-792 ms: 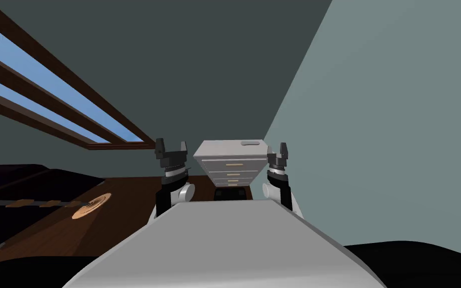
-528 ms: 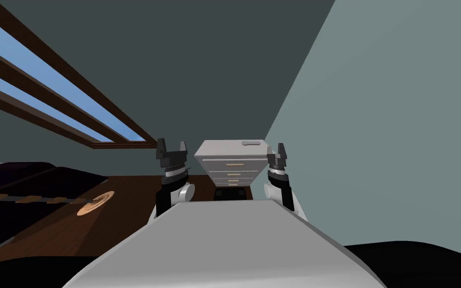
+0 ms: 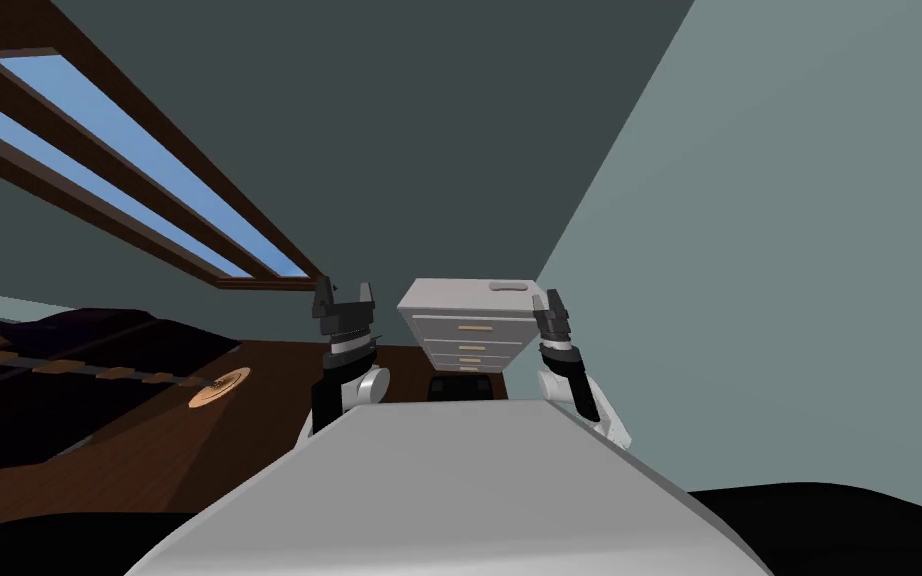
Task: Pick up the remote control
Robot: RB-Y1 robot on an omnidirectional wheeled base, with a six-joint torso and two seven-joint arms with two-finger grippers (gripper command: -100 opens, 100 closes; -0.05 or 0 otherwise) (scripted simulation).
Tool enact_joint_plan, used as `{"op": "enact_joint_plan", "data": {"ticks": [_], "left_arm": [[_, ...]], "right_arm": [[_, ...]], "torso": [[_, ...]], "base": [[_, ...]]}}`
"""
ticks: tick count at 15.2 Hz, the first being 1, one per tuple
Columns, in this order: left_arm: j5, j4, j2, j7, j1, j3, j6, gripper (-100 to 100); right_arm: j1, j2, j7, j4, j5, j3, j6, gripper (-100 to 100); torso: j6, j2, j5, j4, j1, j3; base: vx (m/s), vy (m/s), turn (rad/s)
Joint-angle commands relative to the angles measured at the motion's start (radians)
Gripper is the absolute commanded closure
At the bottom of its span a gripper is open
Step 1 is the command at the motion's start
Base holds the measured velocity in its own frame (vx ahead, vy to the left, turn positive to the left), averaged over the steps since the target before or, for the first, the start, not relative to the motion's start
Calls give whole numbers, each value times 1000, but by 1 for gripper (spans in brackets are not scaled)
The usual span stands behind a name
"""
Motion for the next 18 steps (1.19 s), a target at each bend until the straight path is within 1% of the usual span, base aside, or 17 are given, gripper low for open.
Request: {"op": "enact_joint_plan", "data": {"ticks": [1, 2, 3, 4, 5, 6, 7, 8, 9, 10, 11, 12, 13, 14, 15, 17, 18], "left_arm": [[0, 0, 0, 0, 0, 0, 0, 0], [0, 0, 0, 0, 0, 0, 0, 0], [0, 0, 0, 0, 0, 0, 0, 0], [0, 0, 0, 0, 0, 0, 0, 0], [0, 0, 0, 0, 0, 0, 0, 0], [0, 0, 0, 0, 0, 0, 0, 0], [0, 0, 0, 0, 0, 0, 0, 0], [0, 0, 0, 0, 0, 0, 0, 0], [0, 0, 0, 0, 0, 0, 0, 0], [0, 0, 0, 0, 0, 0, 0, 0], [0, 0, 0, 0, 0, 0, 0, 0], [0, 0, 0, 0, 0, 0, 0, 0], [0, 0, 0, 0, 0, 0, 0, 0], [0, 0, 0, 0, 0, 0, 0, 0], [0, 0, 0, 0, 0, 0, 0, 0], [0, 0, 0, 0, 0, 0, 0, 0], [0, 0, 0, 0, 0, 0, 0, 0]], "right_arm": [[-5, -50, 0, 28, 13, -12, -18, -100], [-5, -72, 0, 28, 13, -12, -18, -100], [-5, -77, 0, 28, 13, -12, -18, -100], [-7, -111, 0, 52, 24, -21, -33, -100], [-7, -131, 0, 52, 24, -21, -33, -100], [-10, -155, 0, 78, 35, -31, -49, -100], [-10, -178, 0, 78, 35, -31, -49, -100], [-10, -187, 0, 78, 35, -31, -49, -100], [-12, -220, 0, 106, 48, -41, -66, -100], [-12, -241, 0, 106, 48, -41, -66, -100], [-12, -246, 0, 106, 48, -41, -66, -100], [-15, -280, 0, 135, 62, -51, -84, -100], [-15, -301, 0, 135, 62, -51, -84, -100], [-15, -307, 0, 135, 62, -51, -84, -100], [-17, -341, 1, 166, 76, -61, -103, -100], [-17, -369, 1, 166, 76, -61, -103, -100], [-19, -401, 1, 198, 91, -72, -123, -100]], "torso": [[0, 0, 0, 0, 0, 0], [0, 0, 0, 0, 0, 0], [0, 0, 0, 0, 0, 0], [0, 0, 0, 0, 0, 0], [0, 0, 0, 0, 0, 0], [0, 0, 0, 0, 0, 0], [0, 0, 0, 0, 1, 0], [0, 0, 0, 0, 1, 0], [0, 0, 0, 0, 0, 0], [0, 0, 0, 0, 0, 0], [0, 0, 0, 0, 0, 0], [0, 0, 0, 0, 0, 0], [0, 0, 0, 0, 0, 0], [0, 0, 0, 0, 0, 0], [0, 0, 0, 0, 0, 0], [0, 0, 0, 0, 0, 0], [0, 0, 0, 0, 0, 0]], "base": [[-27, 26, 114], [-27, 28, 101], [-17, 19, 31], [-18, 23, 110], [-20, 23, 119], [-27, 33, 155], [-26, 31, 124], [-15, 19, 32], [-23, 26, 113], [-24, 28, 124], [-14, 18, 44], [-16, 29, 138], [-18, 30, 153], [-13, 16, 46], [-17, 24, 116], [-20, 25, 93], [-25, 30, 145]]}}
